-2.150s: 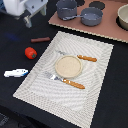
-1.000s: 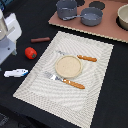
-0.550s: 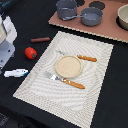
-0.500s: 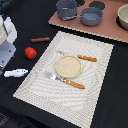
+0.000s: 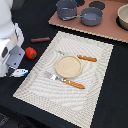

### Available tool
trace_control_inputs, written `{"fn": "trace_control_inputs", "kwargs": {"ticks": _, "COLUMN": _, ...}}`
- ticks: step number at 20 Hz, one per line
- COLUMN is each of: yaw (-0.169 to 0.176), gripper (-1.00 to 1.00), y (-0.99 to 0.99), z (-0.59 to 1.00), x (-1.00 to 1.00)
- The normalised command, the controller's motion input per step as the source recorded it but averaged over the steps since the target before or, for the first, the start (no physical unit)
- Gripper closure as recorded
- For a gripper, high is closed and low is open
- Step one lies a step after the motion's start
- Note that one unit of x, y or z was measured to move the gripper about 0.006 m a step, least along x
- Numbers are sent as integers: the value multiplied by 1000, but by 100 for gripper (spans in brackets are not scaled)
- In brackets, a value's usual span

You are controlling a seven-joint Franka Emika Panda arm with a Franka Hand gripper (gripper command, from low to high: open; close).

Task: Place the fish, sausage, and tomato into the frying pan.

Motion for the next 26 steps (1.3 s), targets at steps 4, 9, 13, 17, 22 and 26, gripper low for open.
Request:
{"fn": "trace_control_inputs", "kwargs": {"ticks": 4, "yaw": 40, "gripper": -100, "y": -123, "z": -331, "x": 0}}
{"fn": "trace_control_inputs", "kwargs": {"ticks": 9, "yaw": 29, "gripper": -100, "y": -112, "z": -273, "x": 2}}
{"fn": "trace_control_inputs", "kwargs": {"ticks": 13, "yaw": 18, "gripper": -100, "y": -64, "z": -242, "x": 43}}
{"fn": "trace_control_inputs", "kwargs": {"ticks": 17, "yaw": 12, "gripper": 100, "y": -19, "z": -199, "x": 84}}
{"fn": "trace_control_inputs", "kwargs": {"ticks": 22, "yaw": 10, "gripper": 100, "y": -30, "z": -163, "x": 68}}
{"fn": "trace_control_inputs", "kwargs": {"ticks": 26, "yaw": 3, "gripper": 100, "y": -114, "z": -129, "x": 56}}
